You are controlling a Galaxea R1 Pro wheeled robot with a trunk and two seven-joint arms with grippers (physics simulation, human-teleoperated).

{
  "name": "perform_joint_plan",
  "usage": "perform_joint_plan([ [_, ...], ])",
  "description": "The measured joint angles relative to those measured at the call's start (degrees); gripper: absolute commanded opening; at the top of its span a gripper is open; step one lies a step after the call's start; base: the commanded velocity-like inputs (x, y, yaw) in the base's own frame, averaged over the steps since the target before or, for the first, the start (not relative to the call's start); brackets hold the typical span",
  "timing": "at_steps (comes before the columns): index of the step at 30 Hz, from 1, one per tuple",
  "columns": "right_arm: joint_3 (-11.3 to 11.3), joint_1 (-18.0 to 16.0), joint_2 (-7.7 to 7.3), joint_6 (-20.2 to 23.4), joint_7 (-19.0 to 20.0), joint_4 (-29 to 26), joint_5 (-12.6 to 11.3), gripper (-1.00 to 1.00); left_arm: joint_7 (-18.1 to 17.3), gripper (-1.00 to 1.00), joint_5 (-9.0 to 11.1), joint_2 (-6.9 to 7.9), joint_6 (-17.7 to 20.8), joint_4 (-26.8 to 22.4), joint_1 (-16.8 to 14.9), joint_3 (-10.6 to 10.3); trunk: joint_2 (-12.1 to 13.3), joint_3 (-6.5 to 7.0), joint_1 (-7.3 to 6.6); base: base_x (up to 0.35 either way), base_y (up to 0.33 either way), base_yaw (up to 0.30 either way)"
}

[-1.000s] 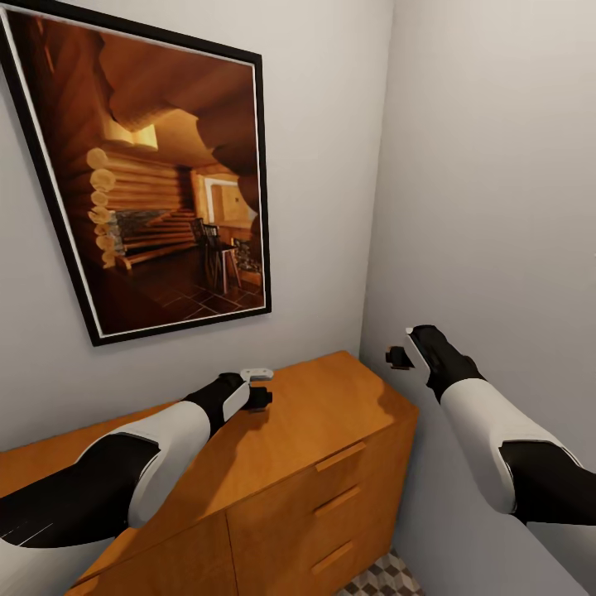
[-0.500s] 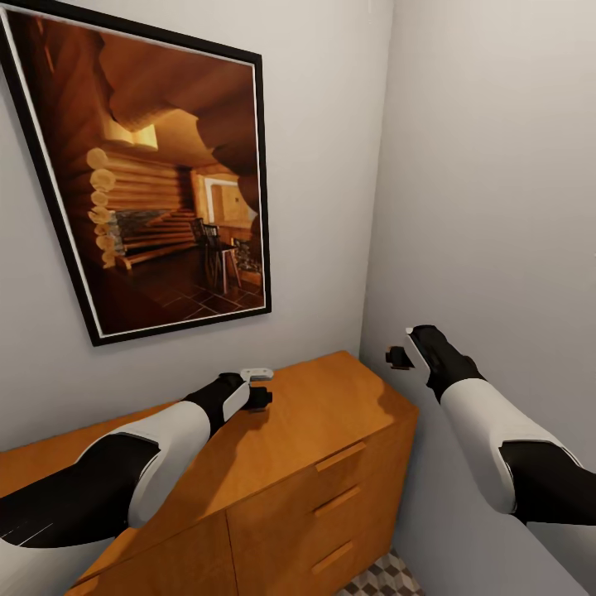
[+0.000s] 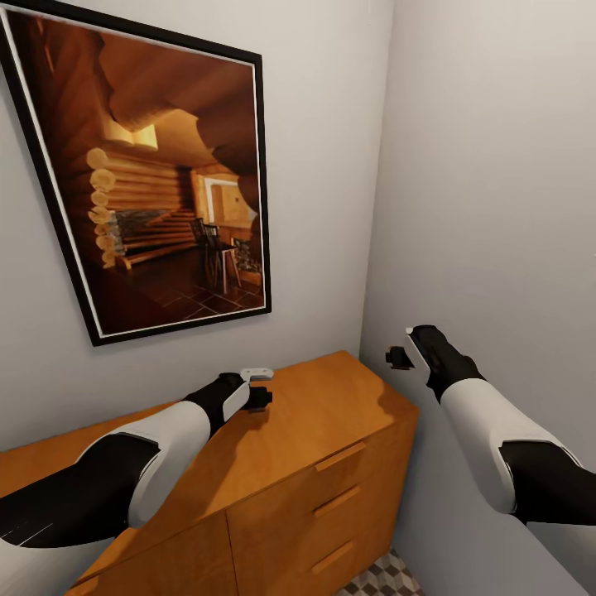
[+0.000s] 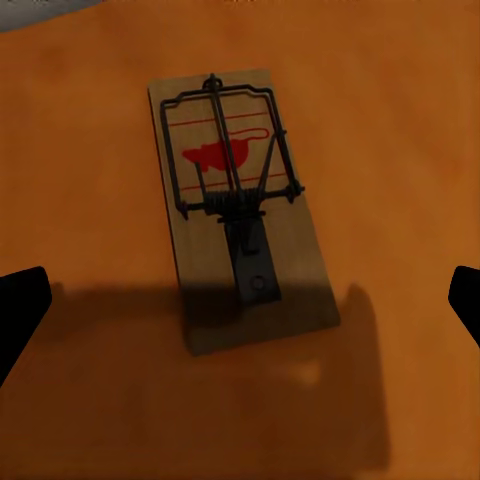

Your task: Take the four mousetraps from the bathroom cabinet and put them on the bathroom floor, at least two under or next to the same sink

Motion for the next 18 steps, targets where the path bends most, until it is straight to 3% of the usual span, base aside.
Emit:
perform_joint_plan([
  [12,0.0,0.0,0.01,-0.1,0.0,0.0,0.0,-1.0,-0.1,1.0,-0.1,0.0,-0.4,-0.5,0.0,-0.3,0.0,0.0,0.0,0.0,0.0,0.0],
  [18,0.0,0.0,0.0,-0.1,0.0,0.0,0.0,-1.0,-0.1,1.0,-0.1,0.0,-3.0,-0.5,0.0,-0.5,0.0,0.0,0.0,0.0,0.0,0.0],
])
